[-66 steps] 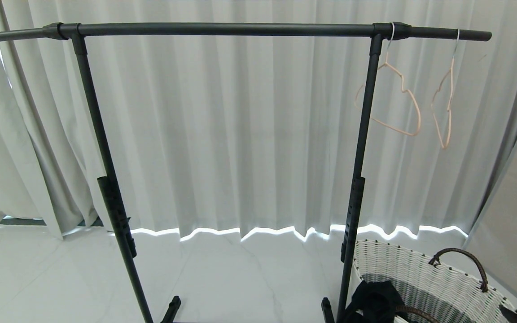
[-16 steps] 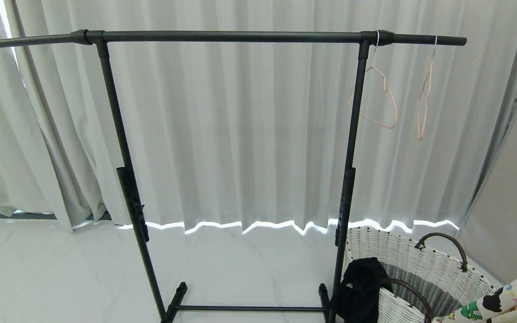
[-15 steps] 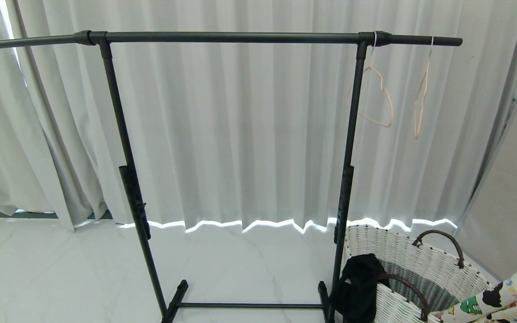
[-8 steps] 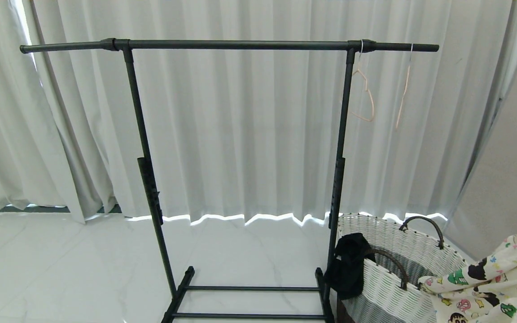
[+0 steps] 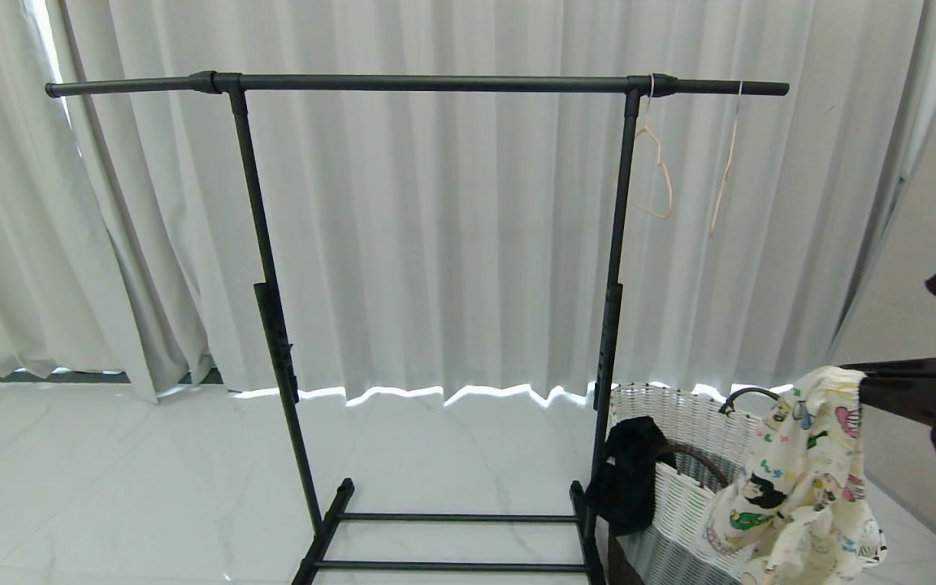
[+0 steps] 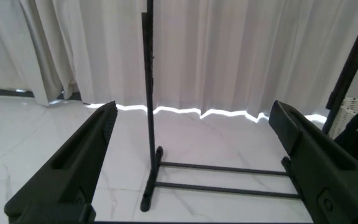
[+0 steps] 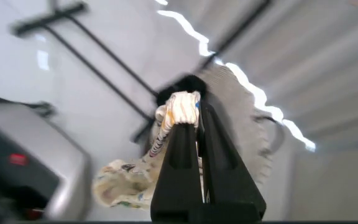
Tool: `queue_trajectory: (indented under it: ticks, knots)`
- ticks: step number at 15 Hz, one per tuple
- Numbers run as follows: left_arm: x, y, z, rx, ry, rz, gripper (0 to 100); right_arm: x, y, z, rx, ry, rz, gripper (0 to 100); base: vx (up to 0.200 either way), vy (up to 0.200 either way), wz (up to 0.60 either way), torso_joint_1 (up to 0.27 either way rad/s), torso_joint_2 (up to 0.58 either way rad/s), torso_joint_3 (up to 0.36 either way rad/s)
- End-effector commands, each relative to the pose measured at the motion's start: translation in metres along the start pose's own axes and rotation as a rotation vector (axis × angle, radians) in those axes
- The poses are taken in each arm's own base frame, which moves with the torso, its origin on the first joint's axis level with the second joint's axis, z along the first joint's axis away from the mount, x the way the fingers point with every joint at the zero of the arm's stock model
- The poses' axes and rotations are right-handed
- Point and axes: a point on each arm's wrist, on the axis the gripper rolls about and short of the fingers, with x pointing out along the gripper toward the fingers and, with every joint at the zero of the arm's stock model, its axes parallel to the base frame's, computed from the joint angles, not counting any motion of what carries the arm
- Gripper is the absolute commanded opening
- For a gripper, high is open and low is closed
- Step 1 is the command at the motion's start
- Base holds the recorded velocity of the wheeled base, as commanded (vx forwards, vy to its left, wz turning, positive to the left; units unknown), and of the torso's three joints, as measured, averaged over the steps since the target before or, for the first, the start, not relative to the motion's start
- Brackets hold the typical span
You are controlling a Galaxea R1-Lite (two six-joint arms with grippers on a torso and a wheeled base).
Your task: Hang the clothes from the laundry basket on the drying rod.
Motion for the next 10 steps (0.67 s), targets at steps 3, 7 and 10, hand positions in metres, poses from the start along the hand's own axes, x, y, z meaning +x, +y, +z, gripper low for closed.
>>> queue_trajectory:
  ticks: [3,7,10]
  knots:
    - [0.000,0.000,0.000,0.006,-0.001,0.000,100,0.037,0.030,0.036,0.047,0.010,0.141,0,0.000,0.000,0.00,0.000,0.00,0.000]
    - [-0.004,-0.001,0.028,-0.001,-0.075,-0.084,100,0.065,0.064,0.074,0.109,-0.061,0.238,0,0.000,0.000,0.00,0.000,0.00,0.000]
    - [0.013,0.000,0.115,-0.008,-0.078,-0.193,100,0.078,0.084,0.092,0.106,-0.094,0.284,0,0.000,0.000,0.00,0.000,0.00,0.000]
